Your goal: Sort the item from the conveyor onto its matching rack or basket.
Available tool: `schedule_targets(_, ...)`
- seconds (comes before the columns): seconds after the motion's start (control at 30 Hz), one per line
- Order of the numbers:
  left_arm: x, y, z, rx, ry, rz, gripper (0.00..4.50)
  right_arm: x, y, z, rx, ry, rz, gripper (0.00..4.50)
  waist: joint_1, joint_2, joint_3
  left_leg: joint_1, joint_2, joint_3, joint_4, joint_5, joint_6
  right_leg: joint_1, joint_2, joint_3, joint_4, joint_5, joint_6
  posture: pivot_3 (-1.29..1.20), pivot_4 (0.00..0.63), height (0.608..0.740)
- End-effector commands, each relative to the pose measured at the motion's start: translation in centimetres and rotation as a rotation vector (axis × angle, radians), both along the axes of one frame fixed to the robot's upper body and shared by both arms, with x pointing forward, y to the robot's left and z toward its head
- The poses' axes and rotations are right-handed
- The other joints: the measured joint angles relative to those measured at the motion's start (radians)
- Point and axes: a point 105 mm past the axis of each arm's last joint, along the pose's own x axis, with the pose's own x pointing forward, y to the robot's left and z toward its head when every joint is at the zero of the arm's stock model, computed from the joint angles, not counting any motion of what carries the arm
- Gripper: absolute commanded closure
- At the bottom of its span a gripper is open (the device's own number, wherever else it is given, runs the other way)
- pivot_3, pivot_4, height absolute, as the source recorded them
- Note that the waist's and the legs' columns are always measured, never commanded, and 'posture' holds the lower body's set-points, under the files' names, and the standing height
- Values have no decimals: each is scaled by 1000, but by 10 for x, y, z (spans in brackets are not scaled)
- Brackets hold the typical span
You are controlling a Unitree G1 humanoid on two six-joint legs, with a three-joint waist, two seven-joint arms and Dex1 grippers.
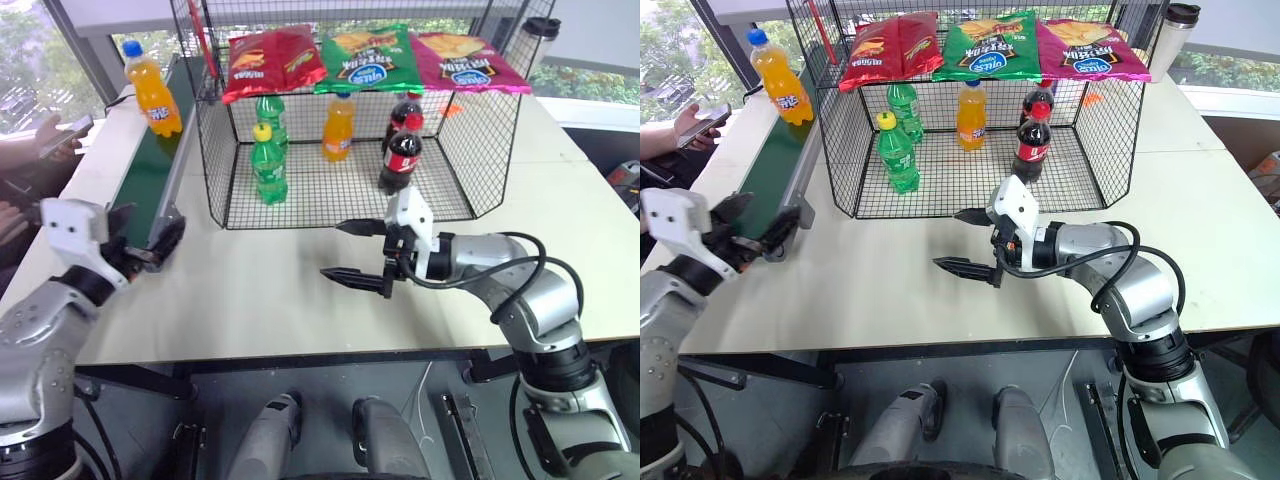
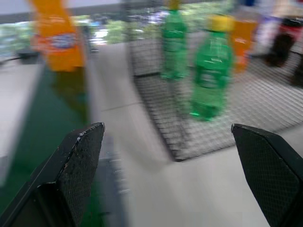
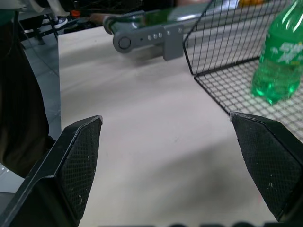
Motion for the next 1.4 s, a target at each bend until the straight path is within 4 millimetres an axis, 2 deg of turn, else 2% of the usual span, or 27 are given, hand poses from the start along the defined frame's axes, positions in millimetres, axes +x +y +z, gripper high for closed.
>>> schedule_targets(0.03, -5, 21, 10, -39, -46, 77, 0, -6, 8, 10, 15, -47, 54, 39, 0, 0, 0, 0, 0, 0, 0, 0, 0, 0, 0, 0, 0, 0, 0, 0, 150, 739)
schedule_targets(0.17, -4, 30, -1, -32, -7, 113, 0, -6, 10, 10, 15, -49, 59, 39, 3, 0, 0, -1, 0, 0, 0, 0, 0, 0, 0, 0, -2, 2, -3, 0, 150, 739)
schedule_targets(0.4, 2, 31, -15, -12, 32, 127, 0, -6, 9, 10, 11, -49, 50, 39, 1, 0, 0, -1, 0, 0, -1, 0, 0, 0, 0, 0, -3, 2, -3, 0, 150, 739)
schedule_targets(0.6, 6, 24, -18, -1, 25, 89, 0, -7, 7, 9, 6, -46, 40, 39, 1, 0, 0, -1, 0, 0, -1, 0, 0, 0, 0, 0, -4, 2, -3, 0, 150, 739)
schedule_targets(0.97, 18, 29, -11, 45, -17, 156, 0, -7, 7, 9, 3, -43, 33, 39, 1, 0, 0, -1, 0, 0, -1, 0, 0, 0, 0, -1, -4, 2, -3, 0, 150, 739)
schedule_targets(1.4, 26, 26, -17, 68, 1, 159, 0, -7, 6, 8, 1, -40, 26, 39, 1, 0, 0, -1, 0, 0, -1, 0, 0, 0, 0, -1, -4, 2, -3, 0, 150, 739)
